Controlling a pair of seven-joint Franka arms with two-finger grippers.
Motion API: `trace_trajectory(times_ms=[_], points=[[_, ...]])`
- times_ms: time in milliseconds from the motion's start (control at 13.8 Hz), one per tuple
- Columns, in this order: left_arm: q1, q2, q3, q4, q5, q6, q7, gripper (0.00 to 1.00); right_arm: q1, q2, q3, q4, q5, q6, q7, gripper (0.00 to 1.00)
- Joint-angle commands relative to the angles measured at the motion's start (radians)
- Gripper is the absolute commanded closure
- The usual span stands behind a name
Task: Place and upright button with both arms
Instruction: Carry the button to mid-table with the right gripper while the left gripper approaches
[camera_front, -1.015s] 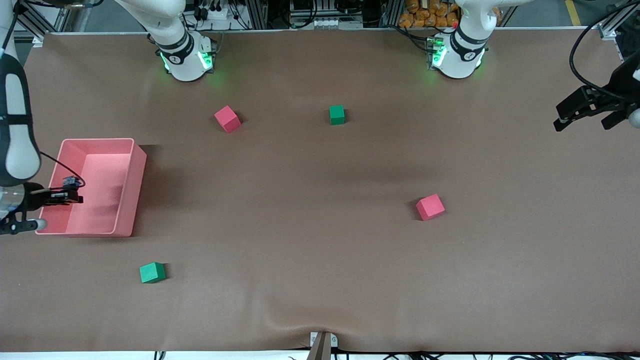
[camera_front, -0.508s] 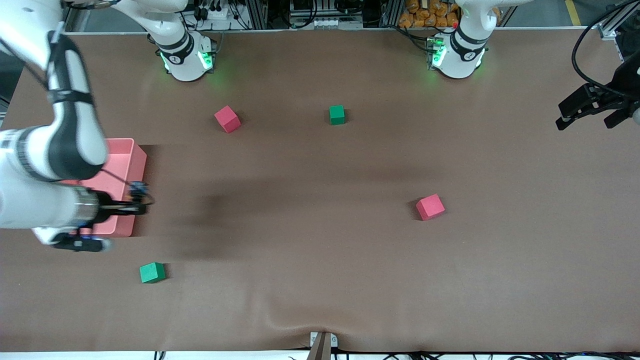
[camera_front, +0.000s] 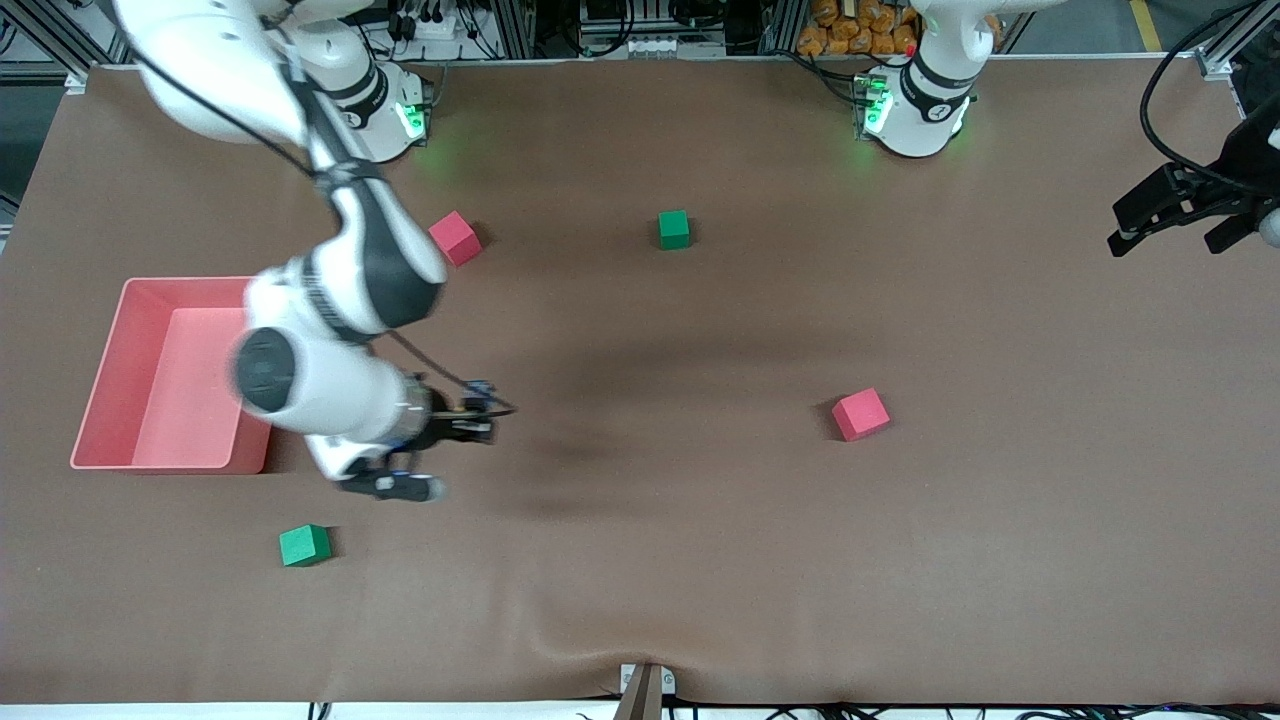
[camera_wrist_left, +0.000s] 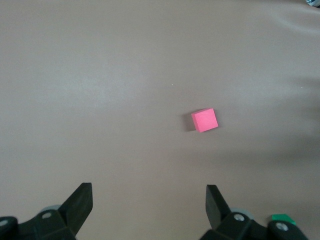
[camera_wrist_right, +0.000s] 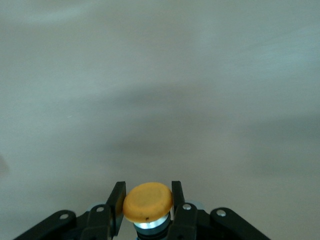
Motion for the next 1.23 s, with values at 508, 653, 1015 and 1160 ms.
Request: trace_trajectory(times_ms=[508,653,1015,1160], points=[[-0.005,0.008,-0.048,-0.017,0.008,-0.019,-0.006,0.00,0.278,0.245,-0.023,0.077,-0.005,0.181,0.298,1.00],[-0.005,0.010,-0.077,-0.052,0.008,-0.019,-0.009,0.00,0.307,0.270,-0.028,0.077,-0.023,0.193,0.305,1.00],[-0.011,0.086,-0.212,-0.104,0.005,-0.019,-0.118,0.00,0.333,0.295,-0.028,0.072,-0.071,0.218,0.323,0.91],[-0.013,0.158,-0.258,-0.107,0.005,-0.019,-0.140,0.00,0.329,0.290,-0.030,0.074,-0.072,0.221,0.320,0.00]])
